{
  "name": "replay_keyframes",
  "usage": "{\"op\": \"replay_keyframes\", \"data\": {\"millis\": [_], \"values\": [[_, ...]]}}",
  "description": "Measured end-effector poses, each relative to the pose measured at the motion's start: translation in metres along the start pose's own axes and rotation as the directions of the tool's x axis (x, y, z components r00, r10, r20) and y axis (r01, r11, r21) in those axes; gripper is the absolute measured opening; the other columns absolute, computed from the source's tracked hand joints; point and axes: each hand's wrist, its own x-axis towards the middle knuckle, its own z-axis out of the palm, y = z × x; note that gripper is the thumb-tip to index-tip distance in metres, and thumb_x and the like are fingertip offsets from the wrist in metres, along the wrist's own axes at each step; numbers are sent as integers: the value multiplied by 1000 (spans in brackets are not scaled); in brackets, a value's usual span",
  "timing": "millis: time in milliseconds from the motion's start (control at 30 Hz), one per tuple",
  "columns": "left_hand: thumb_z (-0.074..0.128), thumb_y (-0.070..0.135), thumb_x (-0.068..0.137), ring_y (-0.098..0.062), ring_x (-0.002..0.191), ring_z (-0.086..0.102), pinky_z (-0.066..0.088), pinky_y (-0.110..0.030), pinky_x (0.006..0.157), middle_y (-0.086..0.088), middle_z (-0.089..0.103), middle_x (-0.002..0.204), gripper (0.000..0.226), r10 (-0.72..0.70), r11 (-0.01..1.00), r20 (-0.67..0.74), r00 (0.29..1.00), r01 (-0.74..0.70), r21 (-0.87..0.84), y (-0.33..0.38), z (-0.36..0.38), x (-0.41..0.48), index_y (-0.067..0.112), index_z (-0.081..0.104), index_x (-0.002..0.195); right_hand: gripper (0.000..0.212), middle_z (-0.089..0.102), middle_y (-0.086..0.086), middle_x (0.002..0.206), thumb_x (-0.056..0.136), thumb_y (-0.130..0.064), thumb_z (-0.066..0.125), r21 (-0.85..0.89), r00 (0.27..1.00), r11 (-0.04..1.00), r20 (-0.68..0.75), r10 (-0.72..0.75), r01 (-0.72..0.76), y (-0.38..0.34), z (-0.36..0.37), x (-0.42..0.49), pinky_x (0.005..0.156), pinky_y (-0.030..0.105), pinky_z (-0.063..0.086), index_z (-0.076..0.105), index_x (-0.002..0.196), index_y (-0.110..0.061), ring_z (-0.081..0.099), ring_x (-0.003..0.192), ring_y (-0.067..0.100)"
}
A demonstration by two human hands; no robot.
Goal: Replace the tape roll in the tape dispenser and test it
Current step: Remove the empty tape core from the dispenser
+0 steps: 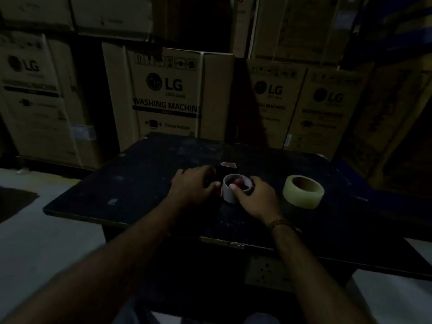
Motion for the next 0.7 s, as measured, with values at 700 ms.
{"op": "replay_keyframes", "data": {"millis": [700], "values": [[62, 42, 97, -30, 129, 58, 49, -52, 105, -8, 34, 165, 56, 84, 986, -164, 983, -106, -127, -6, 32, -22, 44, 49, 151, 70, 53, 2, 134, 79, -21, 89, 355, 979, 913, -72, -190, 203, 18, 20, -2, 102, 27, 47, 53, 139, -19, 55, 117, 11]]}}
